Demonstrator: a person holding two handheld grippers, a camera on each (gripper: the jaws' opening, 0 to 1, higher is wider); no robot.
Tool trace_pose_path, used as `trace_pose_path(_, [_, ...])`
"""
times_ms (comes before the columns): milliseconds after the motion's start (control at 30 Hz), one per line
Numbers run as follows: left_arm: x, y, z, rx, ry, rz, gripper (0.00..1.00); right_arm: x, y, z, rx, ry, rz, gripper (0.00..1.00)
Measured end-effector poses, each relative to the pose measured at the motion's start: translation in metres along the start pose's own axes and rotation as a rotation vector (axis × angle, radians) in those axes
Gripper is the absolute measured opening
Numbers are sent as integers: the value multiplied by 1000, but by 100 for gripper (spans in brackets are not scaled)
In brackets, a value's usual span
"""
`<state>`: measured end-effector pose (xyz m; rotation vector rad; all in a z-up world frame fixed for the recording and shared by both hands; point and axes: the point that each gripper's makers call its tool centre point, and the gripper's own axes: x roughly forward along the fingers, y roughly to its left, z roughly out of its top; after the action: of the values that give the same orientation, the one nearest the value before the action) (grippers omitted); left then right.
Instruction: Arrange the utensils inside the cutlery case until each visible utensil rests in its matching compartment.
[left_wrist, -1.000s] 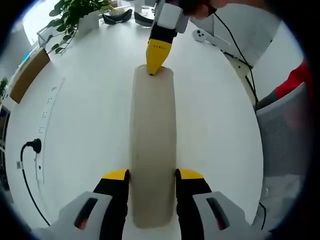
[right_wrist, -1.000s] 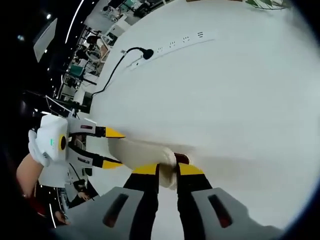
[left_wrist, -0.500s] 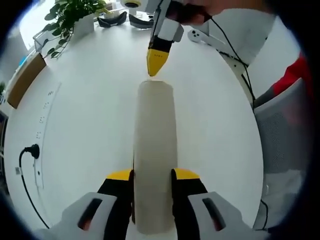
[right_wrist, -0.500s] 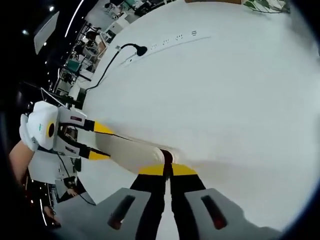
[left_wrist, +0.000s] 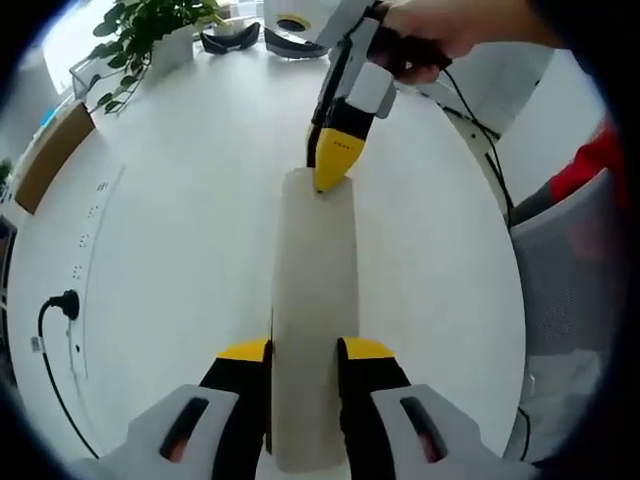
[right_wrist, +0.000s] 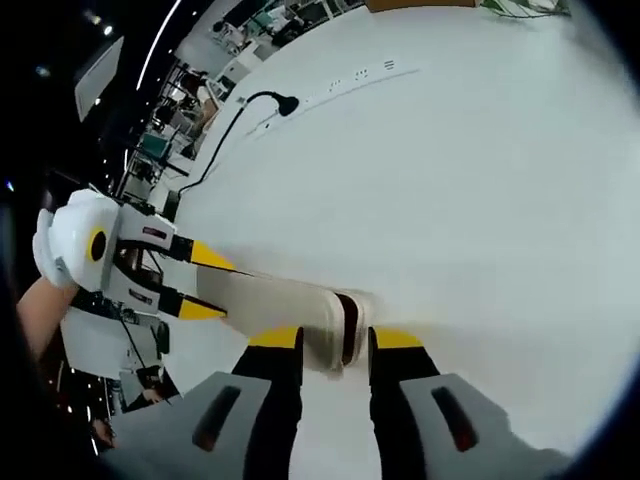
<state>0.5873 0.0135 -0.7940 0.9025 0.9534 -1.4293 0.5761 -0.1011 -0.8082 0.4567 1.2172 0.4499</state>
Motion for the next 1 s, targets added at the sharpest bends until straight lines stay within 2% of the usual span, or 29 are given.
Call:
trace_pose_path(33, [0, 0, 0, -3, -1, 2, 26, 5, -4, 1, 43, -3, 7, 24])
trace_pose_path(133, [0, 0, 5, -22, -31, 7, 25, 3, -6, 8, 72, -27, 28, 21])
trace_pose_path(200, [0, 3, 7, -20, -34, 26, 25, 1, -5, 6, 150, -35, 46, 20])
trace_pose_path(367, [-2, 5, 7, 13, -28, 43, 29, 1, -4, 4, 109, -40, 41, 20])
trace_pose_path(467, [-4, 3, -2, 48, -18, 34, 38, 1, -5, 6, 118, -37, 41, 20])
trace_pose_path(533, [-6, 1, -11, 15, -9, 10, 40, 1, -5, 5, 121, -40, 44, 20])
trace_pose_path(600, [-6, -2, -16, 15, -13, 12, 41, 1, -6, 5, 149, -38, 51, 20])
trace_pose_path(733, [-3, -5, -28, 27, 22, 1, 43, 2, -7, 5, 167, -35, 59, 21])
trace_pose_path(833, [-3, 1, -38, 122, 67, 45, 42, 1, -7, 4, 168, -33, 65, 20])
trace_pose_path(1000, [-3, -8, -39, 141, 61, 74, 39, -3, -6, 2, 169, -32, 71, 18])
